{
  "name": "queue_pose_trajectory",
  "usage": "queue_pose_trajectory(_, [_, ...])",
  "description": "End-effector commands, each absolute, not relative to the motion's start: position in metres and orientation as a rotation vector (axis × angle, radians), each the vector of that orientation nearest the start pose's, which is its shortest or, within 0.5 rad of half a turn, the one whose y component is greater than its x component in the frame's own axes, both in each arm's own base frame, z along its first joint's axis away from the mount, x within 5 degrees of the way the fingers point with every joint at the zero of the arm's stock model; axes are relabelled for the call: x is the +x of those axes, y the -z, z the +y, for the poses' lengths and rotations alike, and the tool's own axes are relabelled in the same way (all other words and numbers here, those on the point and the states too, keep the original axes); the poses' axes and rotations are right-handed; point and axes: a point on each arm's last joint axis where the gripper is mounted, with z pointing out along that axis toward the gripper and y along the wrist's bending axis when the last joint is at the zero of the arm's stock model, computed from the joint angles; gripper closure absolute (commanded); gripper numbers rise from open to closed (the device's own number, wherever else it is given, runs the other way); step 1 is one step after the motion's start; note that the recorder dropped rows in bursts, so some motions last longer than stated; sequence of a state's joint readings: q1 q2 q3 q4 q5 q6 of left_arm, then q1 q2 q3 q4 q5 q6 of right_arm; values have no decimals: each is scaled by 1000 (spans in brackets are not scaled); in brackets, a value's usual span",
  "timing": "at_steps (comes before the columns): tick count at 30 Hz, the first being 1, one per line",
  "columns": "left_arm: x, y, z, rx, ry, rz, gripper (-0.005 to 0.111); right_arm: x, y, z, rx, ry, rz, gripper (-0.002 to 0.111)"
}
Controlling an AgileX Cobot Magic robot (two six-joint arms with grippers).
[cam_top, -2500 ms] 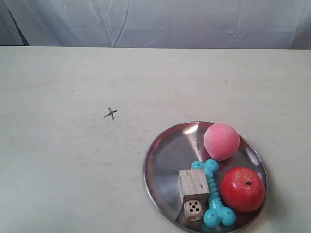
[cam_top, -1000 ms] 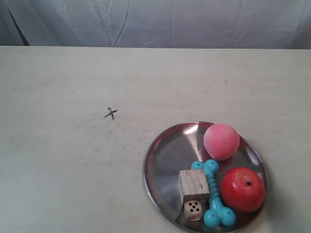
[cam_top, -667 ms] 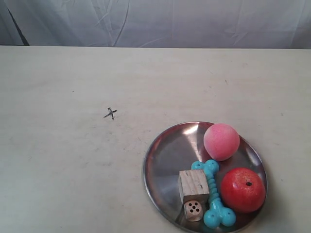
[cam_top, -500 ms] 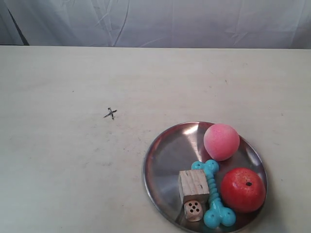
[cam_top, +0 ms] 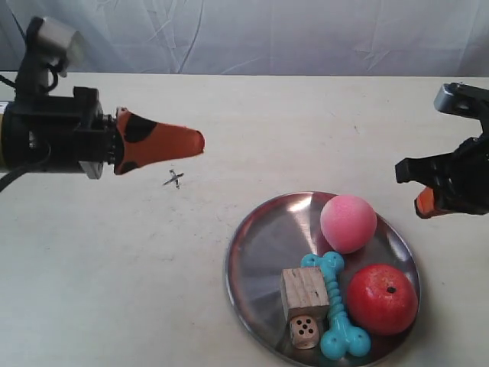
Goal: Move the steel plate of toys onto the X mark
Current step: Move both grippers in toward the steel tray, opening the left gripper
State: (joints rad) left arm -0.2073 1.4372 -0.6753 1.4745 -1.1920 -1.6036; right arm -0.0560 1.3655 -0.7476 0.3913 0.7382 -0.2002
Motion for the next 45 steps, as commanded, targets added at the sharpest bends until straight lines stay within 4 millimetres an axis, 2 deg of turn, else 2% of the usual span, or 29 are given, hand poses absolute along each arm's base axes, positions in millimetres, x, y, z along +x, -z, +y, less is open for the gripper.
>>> queue_pose_trajectory(1, [216,-251,-140,741,1560,1904,107,244,-211,-5,224,-341,2767,109])
queue_pose_trajectory(4, [215,-249,-141,717,1593,1971,107,244,-211,-15,284,-331,2759,109])
queue_pose_trajectory(5, [218,-245,-140,688,1556,2026,107,244,-209,-20,314,-328,2761,109])
queue_pose_trajectory(8, [237,-226,-128,496,1186,2321,107,245,-200,-33,431,-333,2787,109])
queue_pose_trajectory(10, [250,-217,-117,301,994,2368,107,243,-194,-35,466,-363,2836,109])
queue_pose_trajectory(12, [257,-212,-114,224,923,2384,107,241,-190,-34,468,-392,2890,109])
queue_pose_trajectory(15, [261,-198,-115,184,950,2447,107,241,-185,-33,477,-418,2917,109])
queue_pose_trajectory(20, [263,-148,-124,213,1067,2625,107,244,-182,-27,432,-522,2915,109])
queue_pose_trajectory(22, [266,-136,-123,238,1037,2650,107,244,-183,-25,402,-561,2907,109])
queue_pose_trajectory(24, [273,-132,-120,383,915,2600,107,244,-185,-22,358,-619,2896,109])
queue_pose_trajectory(27, [285,-140,-121,743,761,2417,107,244,-187,-16,306,-704,2886,109])
queue_pose_trajectory(30, [293,-151,-127,1040,693,2204,107,243,-189,-10,252,-761,2879,109])
queue_pose_trajectory(33, [298,-164,-133,1352,596,1916,107,243,-190,-6,230,-774,2886,109])
queue_pose_trajectory(35, [299,-171,-136,1569,418,1692,107,242,-190,-5,229,-791,2891,109])
queue_pose_trajectory(37, [302,-175,-137,1690,197,1575,107,242,-190,-5,226,-800,2896,109])
queue_pose_trajectory(39, [306,-176,-135,1757,-8,1534,107,241,-190,-4,226,-806,2898,109])
queue_pose_trajectory(41, [315,-178,-130,1711,-136,1599,107,241,-190,-4,226,-806,2898,109])
queue_pose_trajectory(42, [318,-180,-130,1607,-123,1680,107,241,-191,-4,225,-805,2895,109])
queue_pose_trajectory(45, [325,-189,-126,1008,2,2045,107,241,-191,-5,219,-799,2897,109])
